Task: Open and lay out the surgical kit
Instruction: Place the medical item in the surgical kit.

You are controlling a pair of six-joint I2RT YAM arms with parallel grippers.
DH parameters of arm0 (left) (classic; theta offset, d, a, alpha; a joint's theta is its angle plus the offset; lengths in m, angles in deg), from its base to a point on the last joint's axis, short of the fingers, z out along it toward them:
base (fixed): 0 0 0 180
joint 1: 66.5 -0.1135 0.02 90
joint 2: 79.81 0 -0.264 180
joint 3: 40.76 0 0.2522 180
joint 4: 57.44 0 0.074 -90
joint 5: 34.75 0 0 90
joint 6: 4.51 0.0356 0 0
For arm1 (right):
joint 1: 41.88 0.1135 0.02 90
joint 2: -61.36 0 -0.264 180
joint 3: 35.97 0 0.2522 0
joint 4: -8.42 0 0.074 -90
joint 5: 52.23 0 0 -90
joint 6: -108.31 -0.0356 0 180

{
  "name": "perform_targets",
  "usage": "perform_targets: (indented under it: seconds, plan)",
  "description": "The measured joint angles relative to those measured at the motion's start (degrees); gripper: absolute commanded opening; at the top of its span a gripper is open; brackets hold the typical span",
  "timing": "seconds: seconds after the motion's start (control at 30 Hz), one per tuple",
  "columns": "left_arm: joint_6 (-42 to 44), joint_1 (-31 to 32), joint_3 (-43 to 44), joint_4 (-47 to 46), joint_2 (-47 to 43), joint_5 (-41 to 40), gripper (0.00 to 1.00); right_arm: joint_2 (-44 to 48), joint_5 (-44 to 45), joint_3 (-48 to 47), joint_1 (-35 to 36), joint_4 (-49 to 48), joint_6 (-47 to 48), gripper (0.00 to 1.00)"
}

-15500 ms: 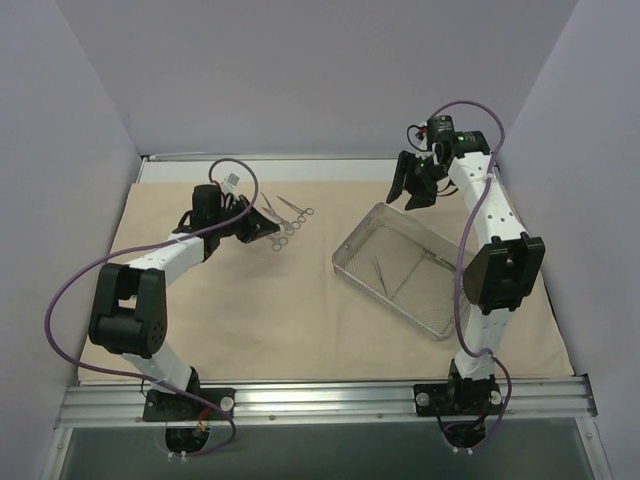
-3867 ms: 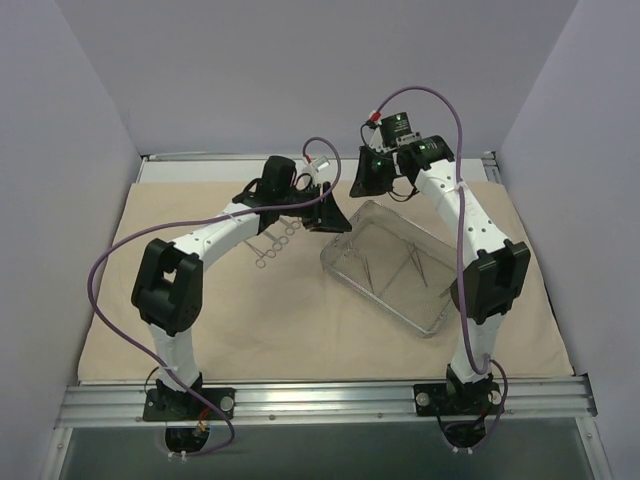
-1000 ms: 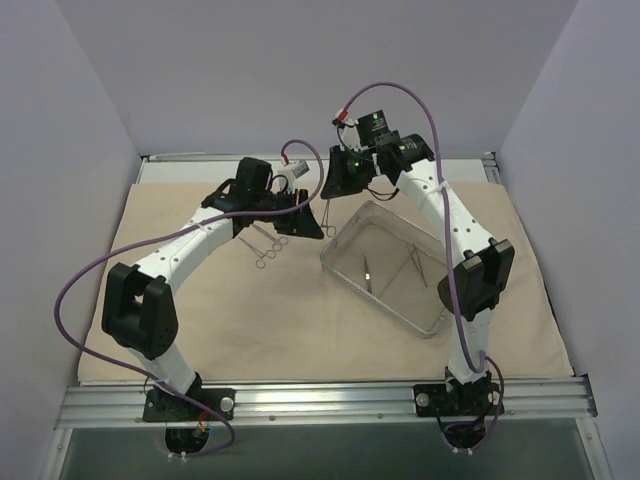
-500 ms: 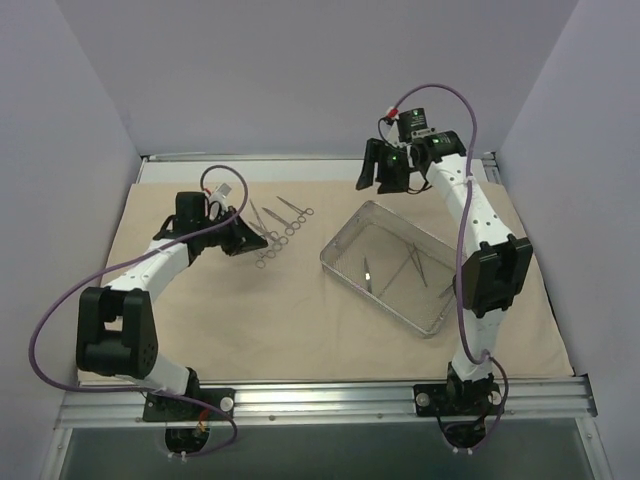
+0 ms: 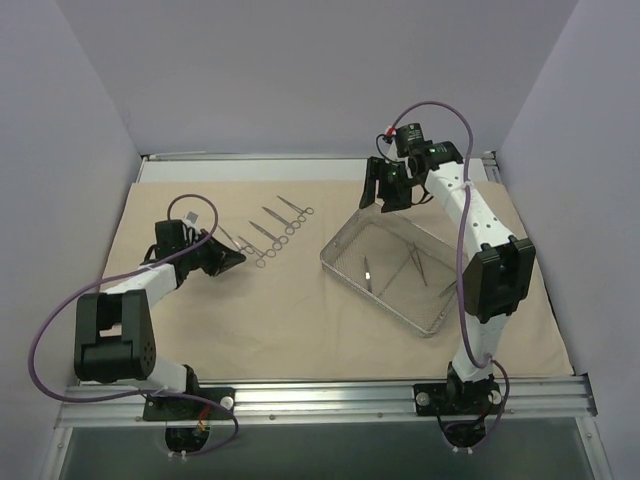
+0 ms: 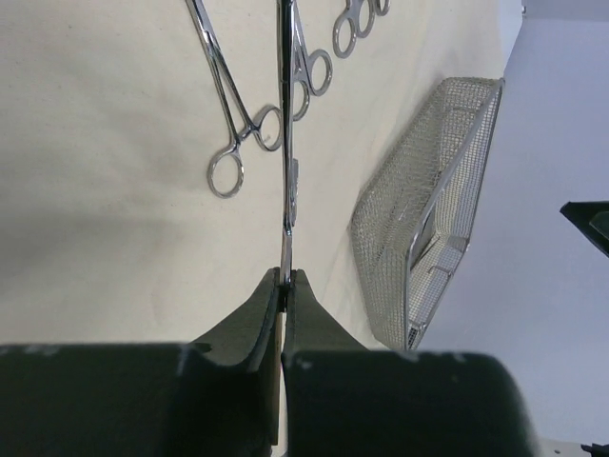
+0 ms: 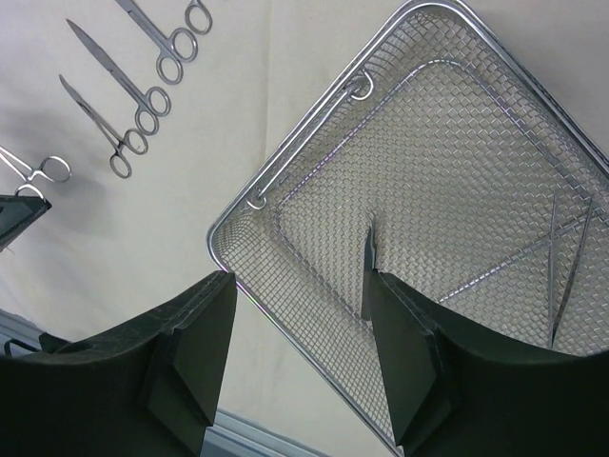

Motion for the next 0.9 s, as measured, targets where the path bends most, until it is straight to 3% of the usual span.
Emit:
perform_targets:
  seconds: [0.2,0.63,0.9]
  plan:
    - [-1.33,0.02,-0.55,-4.07,5.27,-0.04,0.02,0.85,0.0,1.33,-0.02,0.2,0.0,0.58]
    - [-1.31,0.04,-2.38,-3.87,8.59,1.81,0.04,0.87,-0.26,2.03,-0.02,0.15,-0.13,0.58]
    - [-0.87,0.04,-3.19,-3.87,9.09,2.64,0.25,0.87,-0.35,2.05,-0.02,0.13,-0.13,0.59]
